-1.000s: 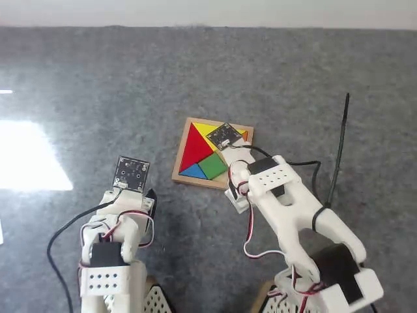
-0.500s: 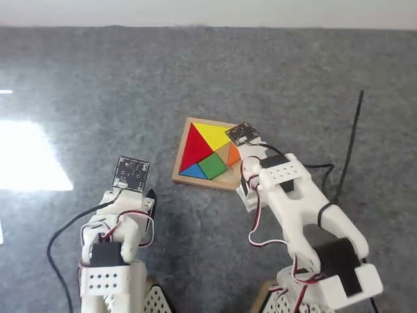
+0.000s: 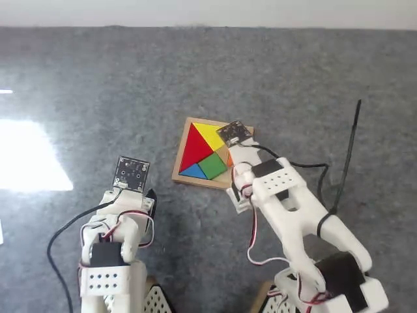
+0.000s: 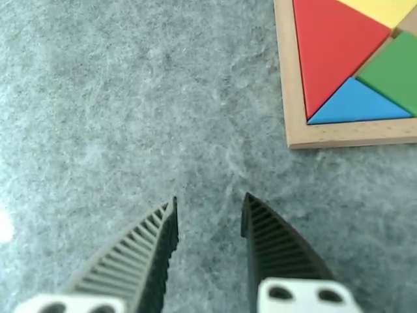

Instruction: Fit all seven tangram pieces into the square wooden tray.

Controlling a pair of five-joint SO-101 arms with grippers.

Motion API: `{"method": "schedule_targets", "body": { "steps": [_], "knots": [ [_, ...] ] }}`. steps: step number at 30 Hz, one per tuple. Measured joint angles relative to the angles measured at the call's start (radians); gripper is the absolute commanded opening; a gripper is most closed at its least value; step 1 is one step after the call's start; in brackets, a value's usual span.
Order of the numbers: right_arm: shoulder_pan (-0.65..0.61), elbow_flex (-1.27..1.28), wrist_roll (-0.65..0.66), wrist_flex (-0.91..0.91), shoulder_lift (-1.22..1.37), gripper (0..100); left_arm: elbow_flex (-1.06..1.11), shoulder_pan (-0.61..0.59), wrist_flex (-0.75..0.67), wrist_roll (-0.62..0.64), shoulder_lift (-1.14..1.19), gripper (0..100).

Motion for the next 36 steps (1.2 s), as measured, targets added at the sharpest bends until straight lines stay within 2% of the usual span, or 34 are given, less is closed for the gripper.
{"method": "schedule_targets", "body": {
  "steps": [5, 10, 27, 36],
  "knots": [
    [-0.002, 0.006, 0.058, 0.0, -0.002, 23.0, 0.0, 0.0, 0.0, 0.0, 0.0, 15],
    [0.034, 0.006, 0.061, 0.0, -0.002, 23.0, 0.0, 0.0, 0.0, 0.0, 0.0, 15],
    [0.035, 0.005, 0.063, -0.037, 0.098, 22.9, 0.0, 0.0, 0.0, 0.0, 0.0, 15],
    [0.031, 0.048, 0.063, -0.006, -0.064, 23.0, 0.0, 0.0, 0.0, 0.0, 0.0, 15]
  ]
}}
